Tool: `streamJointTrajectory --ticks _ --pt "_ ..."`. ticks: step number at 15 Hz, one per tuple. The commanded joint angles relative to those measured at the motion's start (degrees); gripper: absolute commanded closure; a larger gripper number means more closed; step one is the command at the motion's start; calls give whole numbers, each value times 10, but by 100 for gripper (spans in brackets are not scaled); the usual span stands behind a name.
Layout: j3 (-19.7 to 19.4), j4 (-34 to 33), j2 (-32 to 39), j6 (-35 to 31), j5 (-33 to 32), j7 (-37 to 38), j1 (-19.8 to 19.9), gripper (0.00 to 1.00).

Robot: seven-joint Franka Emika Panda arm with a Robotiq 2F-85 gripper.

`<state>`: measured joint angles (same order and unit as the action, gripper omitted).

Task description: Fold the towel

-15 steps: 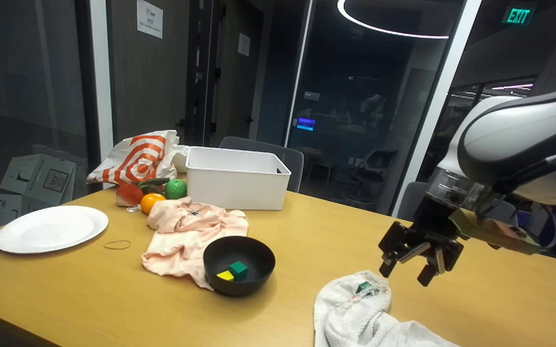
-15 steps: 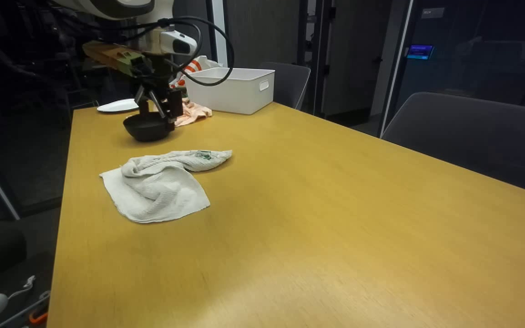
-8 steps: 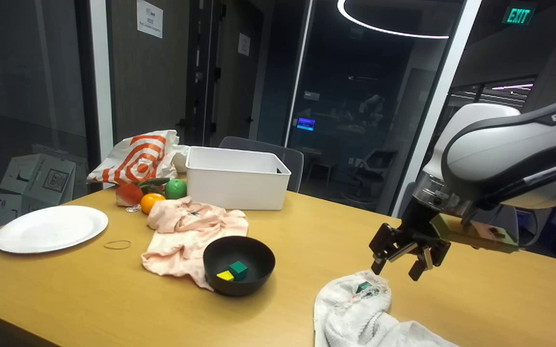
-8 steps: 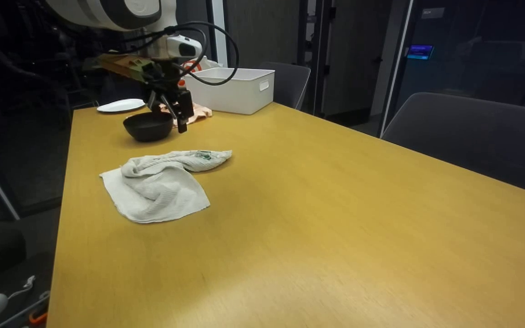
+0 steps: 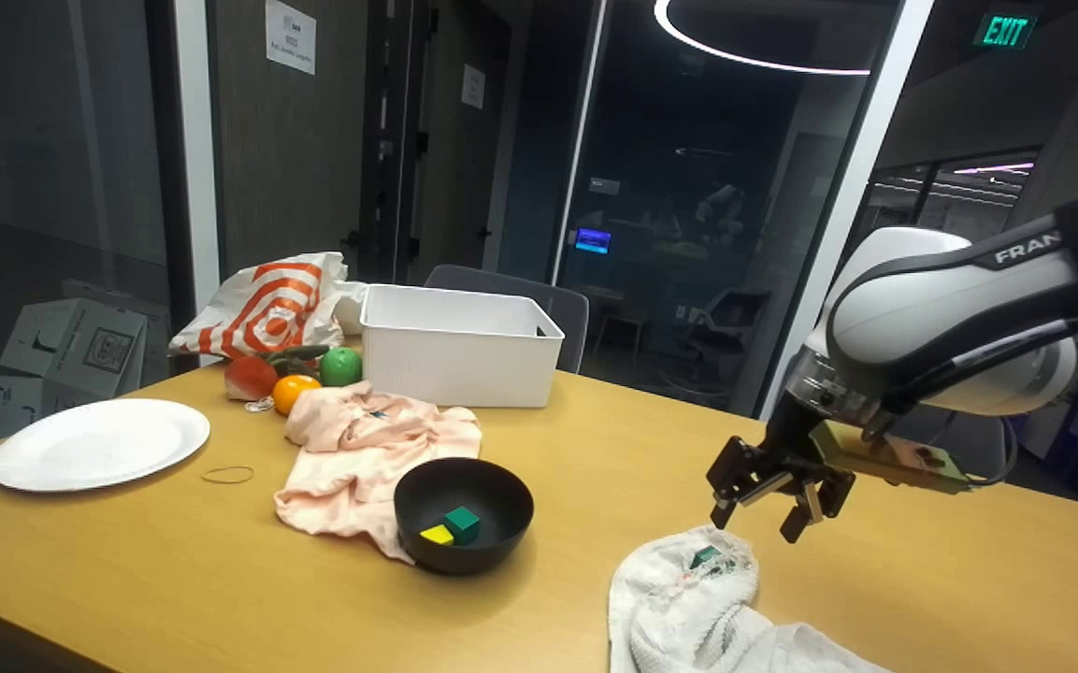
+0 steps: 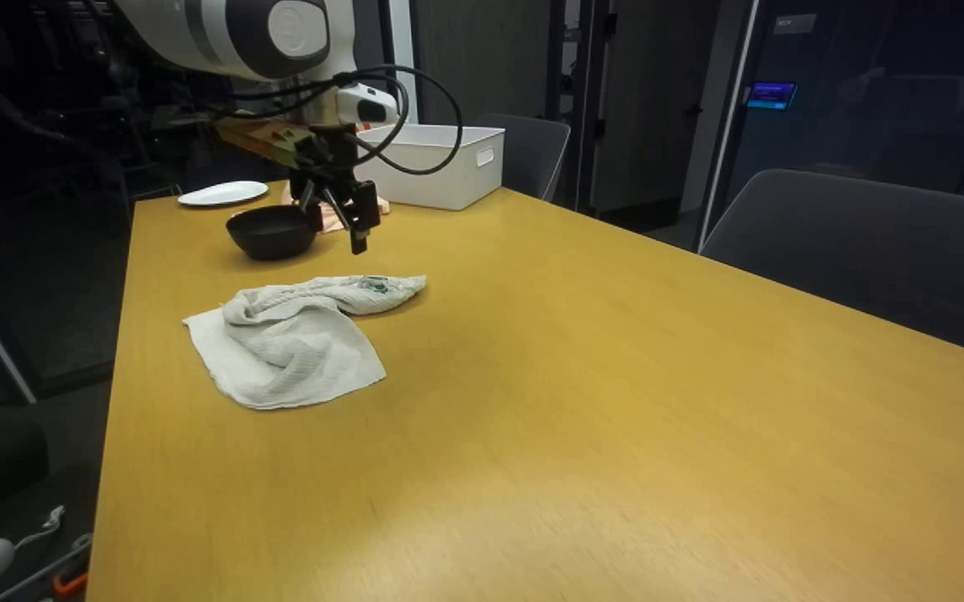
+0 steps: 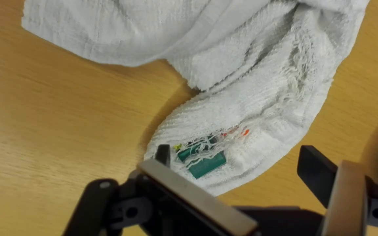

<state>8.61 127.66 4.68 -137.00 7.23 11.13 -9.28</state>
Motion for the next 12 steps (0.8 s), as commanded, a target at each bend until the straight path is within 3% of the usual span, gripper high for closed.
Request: streamJointTrajectory --ticks 1,7,12 --pt "-14 -76 81 -21 -21 16 6 0" --pt "-48 -172 187 -35 -53 55 -4 0" --pt "-69 -227 235 3 -57 102 -14 0"
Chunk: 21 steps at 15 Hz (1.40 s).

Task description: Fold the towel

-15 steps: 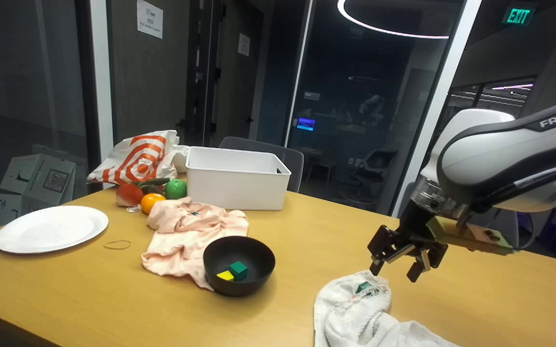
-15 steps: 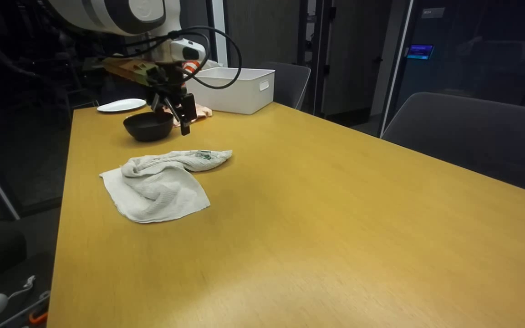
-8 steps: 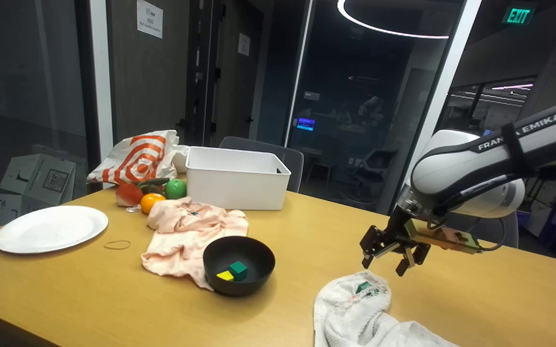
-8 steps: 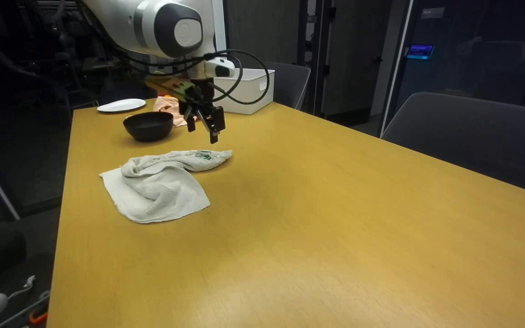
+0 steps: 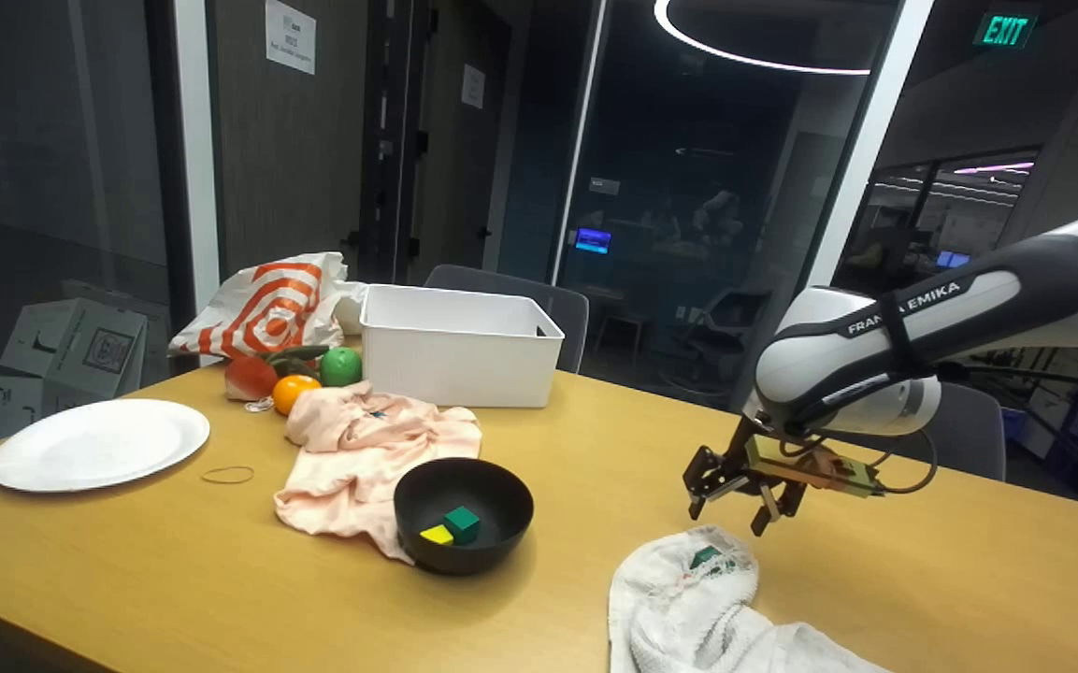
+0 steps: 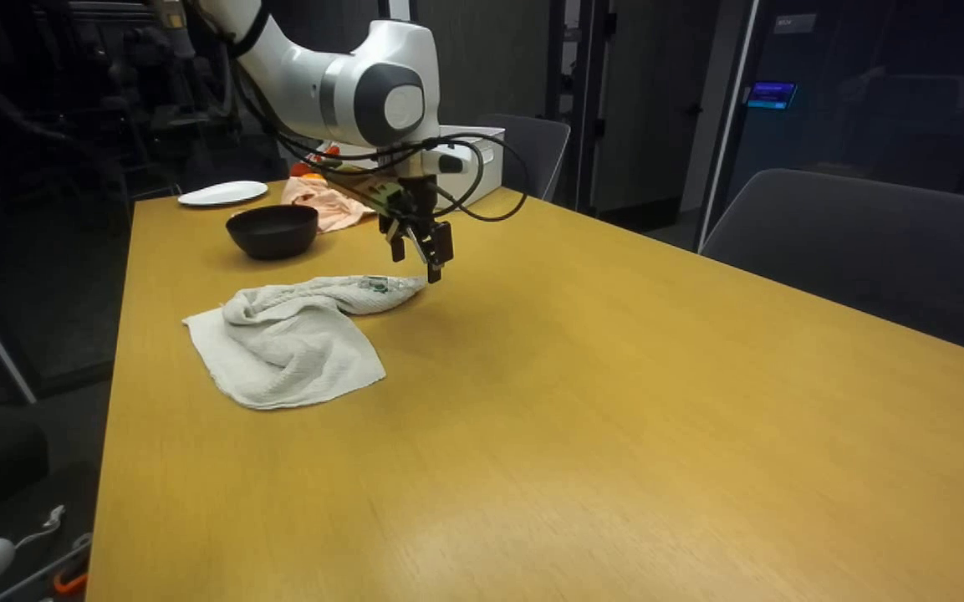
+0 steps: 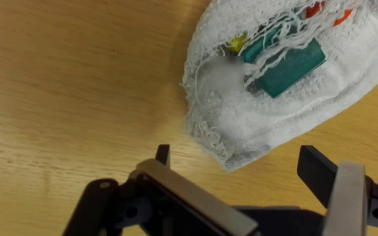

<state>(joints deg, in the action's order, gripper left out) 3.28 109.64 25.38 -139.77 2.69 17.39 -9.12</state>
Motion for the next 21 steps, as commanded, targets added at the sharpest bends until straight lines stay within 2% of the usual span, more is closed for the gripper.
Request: streamJointTrajectory --ticks 1,7,11,16,17,18,21 --pt "-16 -53 32 43 -6 44 -15 0" --pt "-16 -68 44 62 -11 54 -27 0" --pt "-10 -78 53 100 6 56 -22 0" --pt "-9 -86 62 112 8 57 -21 0" --pt "-10 -86 62 111 7 56 -22 25" --pt "-11 -87 62 110 4 57 -23 26" --pt "-12 -89 64 110 3 60 -24 51"
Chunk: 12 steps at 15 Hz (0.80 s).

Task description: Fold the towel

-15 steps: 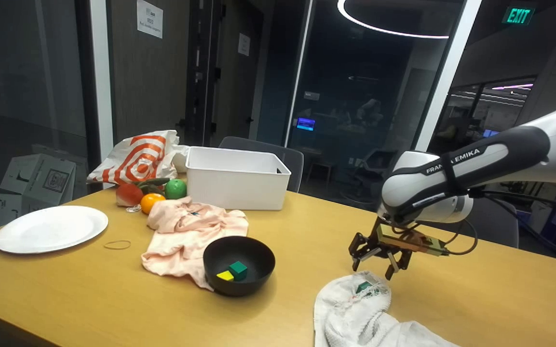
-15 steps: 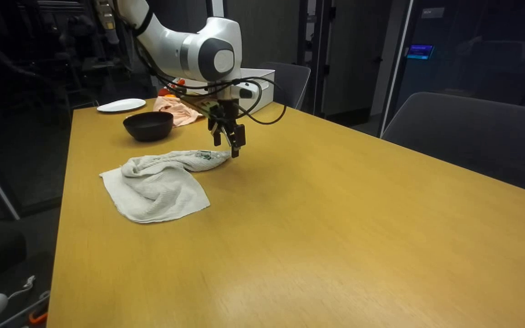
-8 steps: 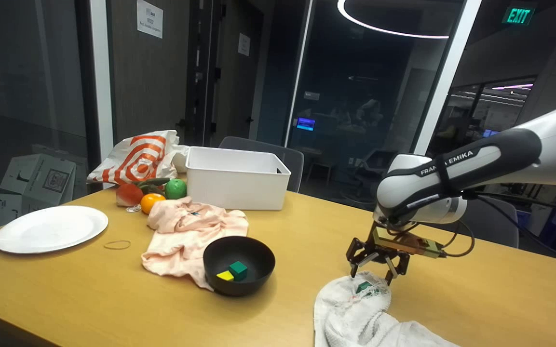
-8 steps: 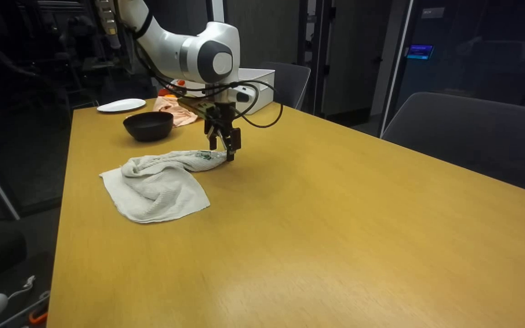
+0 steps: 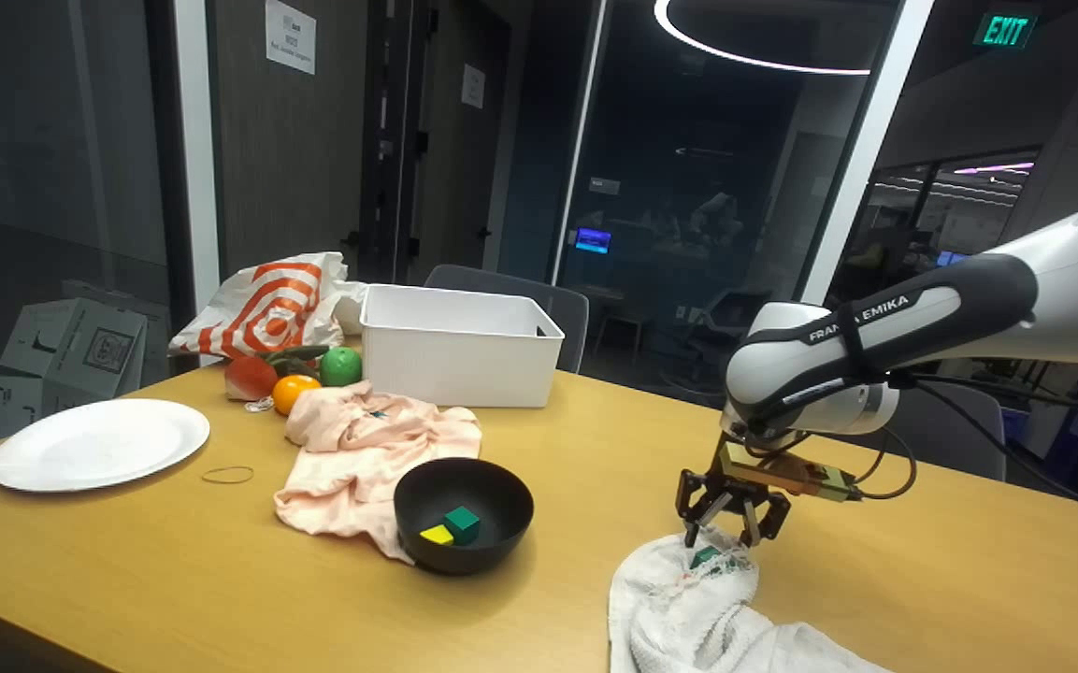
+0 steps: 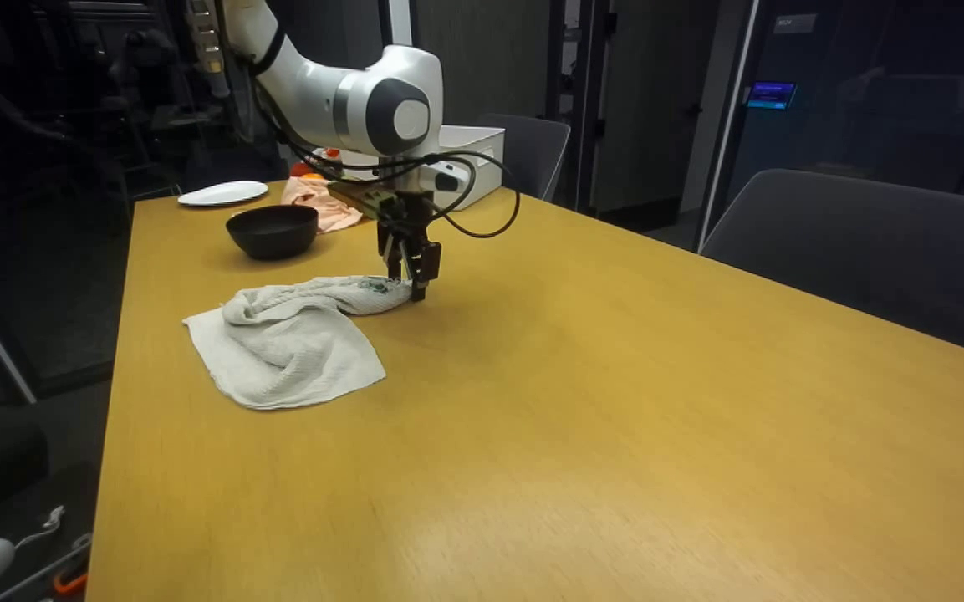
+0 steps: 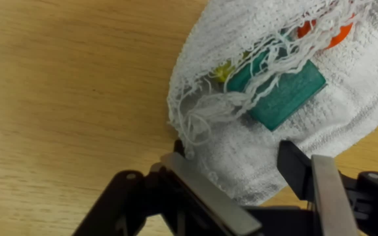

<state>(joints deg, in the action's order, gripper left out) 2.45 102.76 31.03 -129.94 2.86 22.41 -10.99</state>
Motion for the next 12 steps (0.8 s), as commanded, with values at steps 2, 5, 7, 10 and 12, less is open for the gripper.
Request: streamJointTrajectory --ticks 2,5,7,10,12 --pt "-5 -22 6 14 0 11 -6 63" --pt "-8 -25 5 19 -1 13 -6 87" --pt "-7 -26 4 20 2 12 -5 97" --pt "-2 -22 -6 12 10 7 -2 100" --pt "-3 -17 -23 3 12 7 0 96"
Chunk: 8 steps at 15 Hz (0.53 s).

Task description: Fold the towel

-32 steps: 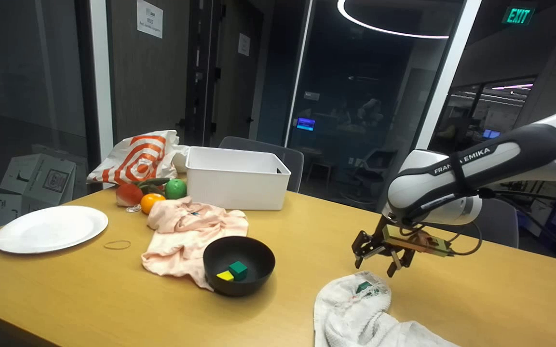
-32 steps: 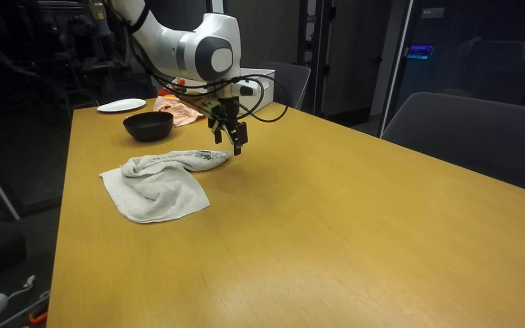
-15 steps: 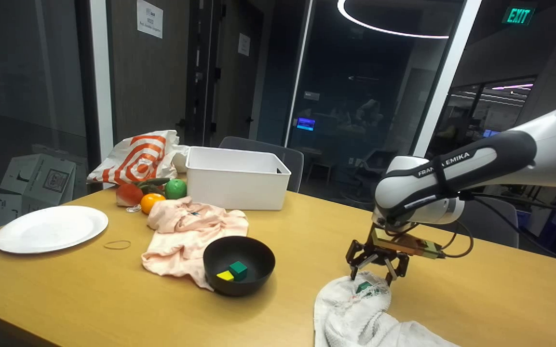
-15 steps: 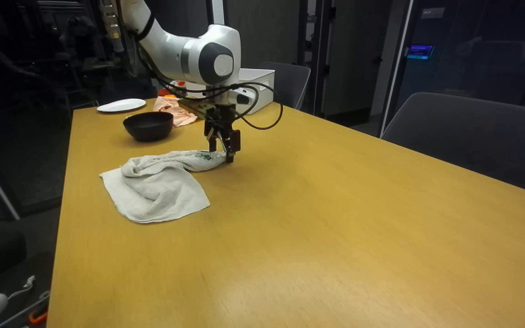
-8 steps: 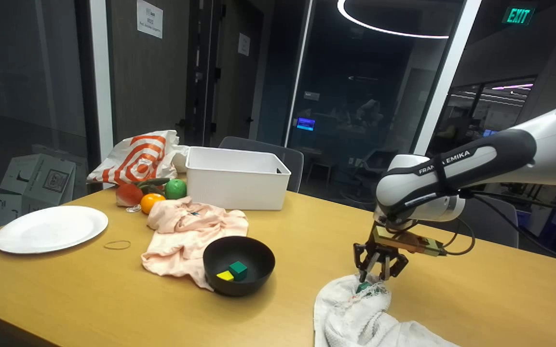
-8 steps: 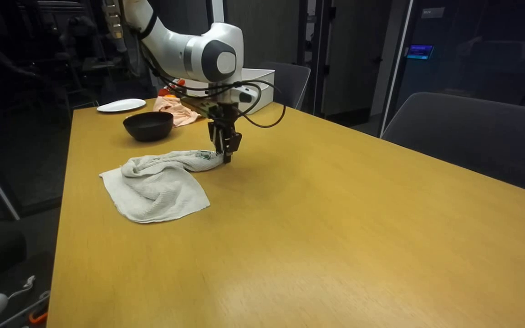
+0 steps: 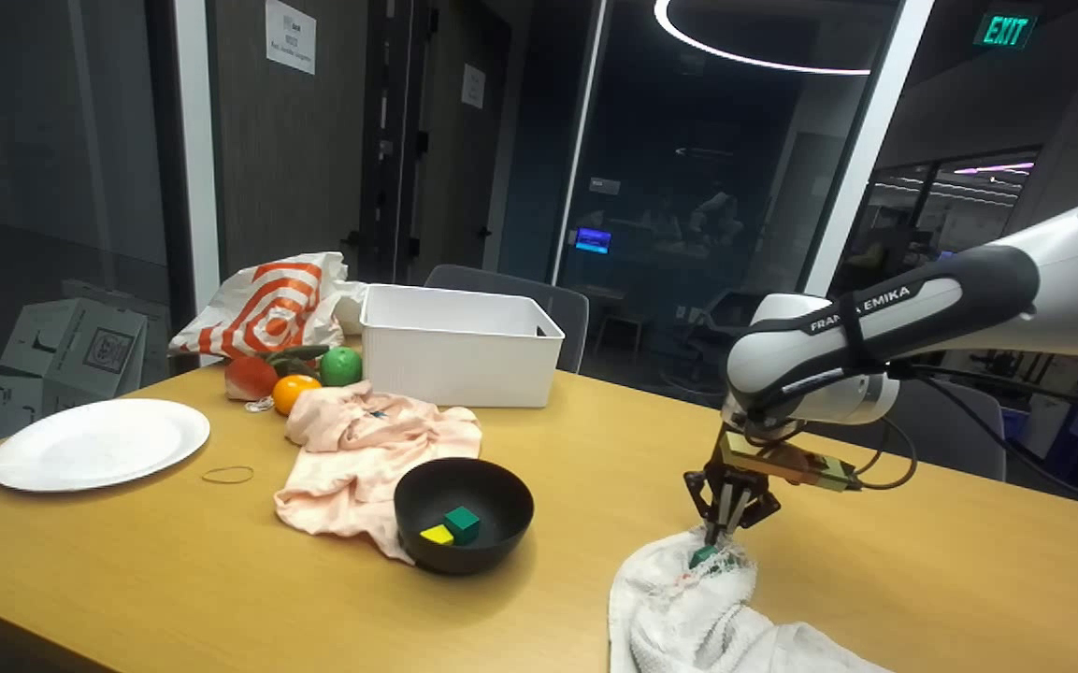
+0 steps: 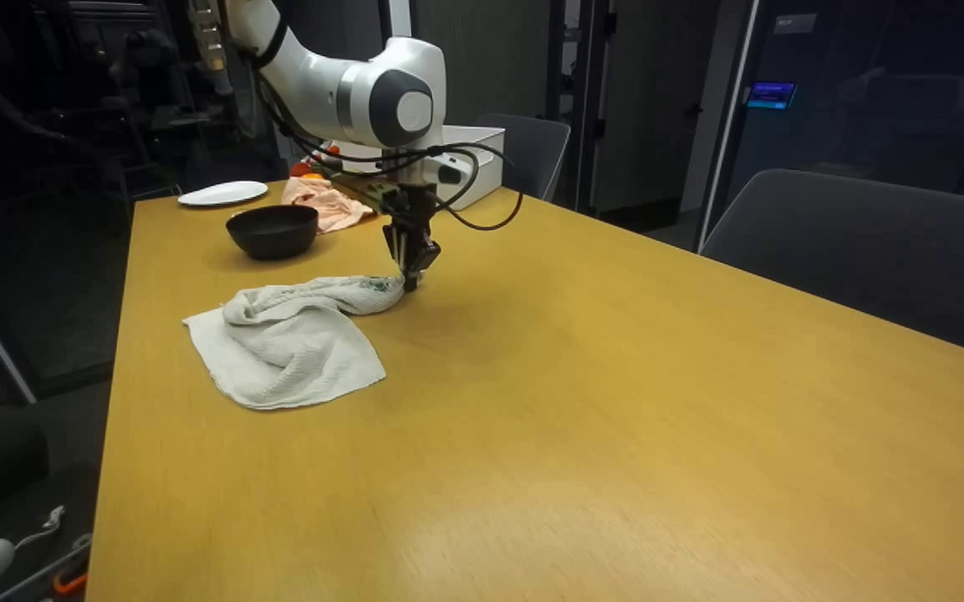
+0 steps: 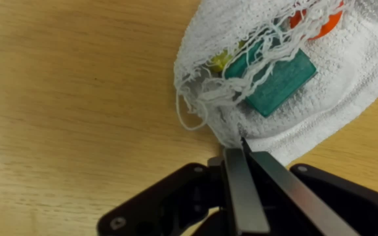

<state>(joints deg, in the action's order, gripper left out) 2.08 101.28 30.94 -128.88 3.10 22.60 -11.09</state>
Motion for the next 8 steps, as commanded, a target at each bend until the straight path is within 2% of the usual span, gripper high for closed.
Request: streamJointTrajectory --ticks 1,5,8 --pt "2 -1 -28 -10 14 2 5 96" --pt "3 10 -70 -13 35 -5 21 97" --pt "35 16 -106 27 134 -76 65 96"
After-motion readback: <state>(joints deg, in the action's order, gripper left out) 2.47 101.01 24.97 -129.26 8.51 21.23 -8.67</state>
